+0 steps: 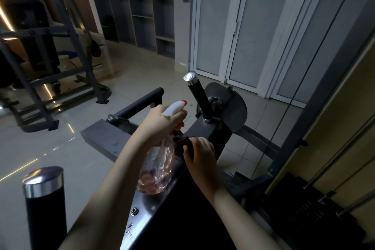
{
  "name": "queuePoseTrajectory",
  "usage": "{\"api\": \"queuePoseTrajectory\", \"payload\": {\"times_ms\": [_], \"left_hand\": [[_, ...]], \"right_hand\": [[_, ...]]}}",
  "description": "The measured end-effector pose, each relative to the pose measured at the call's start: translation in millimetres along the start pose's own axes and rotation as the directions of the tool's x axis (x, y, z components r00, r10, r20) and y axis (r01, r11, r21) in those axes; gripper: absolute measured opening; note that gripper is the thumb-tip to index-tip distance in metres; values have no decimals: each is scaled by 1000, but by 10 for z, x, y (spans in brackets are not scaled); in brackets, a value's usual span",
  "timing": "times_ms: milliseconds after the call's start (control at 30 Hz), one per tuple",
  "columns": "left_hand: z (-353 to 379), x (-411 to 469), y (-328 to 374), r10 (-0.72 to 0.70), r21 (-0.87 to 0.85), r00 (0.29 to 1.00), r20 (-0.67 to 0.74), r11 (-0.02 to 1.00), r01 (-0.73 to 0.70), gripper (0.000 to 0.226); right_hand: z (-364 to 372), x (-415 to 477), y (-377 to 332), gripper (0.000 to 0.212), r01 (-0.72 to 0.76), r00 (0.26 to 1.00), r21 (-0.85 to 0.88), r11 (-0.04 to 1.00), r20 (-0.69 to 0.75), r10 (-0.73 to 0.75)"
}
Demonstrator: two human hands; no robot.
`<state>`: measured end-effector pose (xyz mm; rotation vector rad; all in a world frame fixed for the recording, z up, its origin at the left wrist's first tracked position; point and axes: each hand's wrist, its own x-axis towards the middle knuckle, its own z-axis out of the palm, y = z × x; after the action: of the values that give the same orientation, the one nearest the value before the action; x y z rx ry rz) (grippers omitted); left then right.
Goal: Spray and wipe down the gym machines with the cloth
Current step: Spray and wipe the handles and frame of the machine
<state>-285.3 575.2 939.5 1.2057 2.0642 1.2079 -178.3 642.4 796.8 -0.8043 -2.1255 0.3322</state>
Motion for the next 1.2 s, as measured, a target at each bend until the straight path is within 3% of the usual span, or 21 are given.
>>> {"api": "queuePoseTrajectory", "payload": {"times_ms": [133, 200, 267, 367, 433, 500, 633, 800, 933, 1067, 1200], "left_hand": [[-53, -20, -38, -24, -41, 999, -28, 999, 23, 41], [-84, -37, -48, -27, -69, 999, -44, 997, 23, 42], [-85, -46, -49, -16, -78, 999, -43, 997, 13, 33], [-38, -59, -44, 3, -48, 999, -45, 999, -5, 23], [-22, -56, -66, -5, -65, 998, -61, 998, 1, 23], [-29, -53, -84, 7, -92, 998, -70, 996, -13, 27], [-55, -18, -125, -20, -126, 994, -104, 992, 7, 27], [-35, 9, -143, -53, -144, 992, -114, 989, 36, 37], [-17, -11, -160, -10, -101, 989, -147, 995, -5, 30], [-21, -28, -154, 20, -88, 988, -154, 996, -33, 34], [-25, -10, -151, -29, -136, 989, -145, 991, 9, 46]], "right_hand": [[-52, 82, 43, 29, -33, 996, 62, 998, 87, 28], [-150, 176, 87, 29, -218, 972, 193, 957, 131, 195], [-266, 329, 144, 28, -422, 903, 339, 841, 73, 424], [-402, 677, 195, 42, -597, 746, 493, 633, 48, 665], [-343, 946, 216, 51, -633, 687, 581, 512, 117, 717], [-206, 1139, 208, 51, -625, 683, 642, 443, 176, 709], [-70, 1134, 261, 42, -612, 700, 647, 455, 176, 692], [-64, 1036, 390, 46, -629, 748, 506, 590, 188, 637], [-159, 1009, 433, 42, -647, 754, 404, 646, 213, 622], [-338, 1350, 334, 50, -648, 701, 580, 493, 202, 684], [-174, 1441, 57, 49, -533, 777, 656, 535, 129, 616]]}}
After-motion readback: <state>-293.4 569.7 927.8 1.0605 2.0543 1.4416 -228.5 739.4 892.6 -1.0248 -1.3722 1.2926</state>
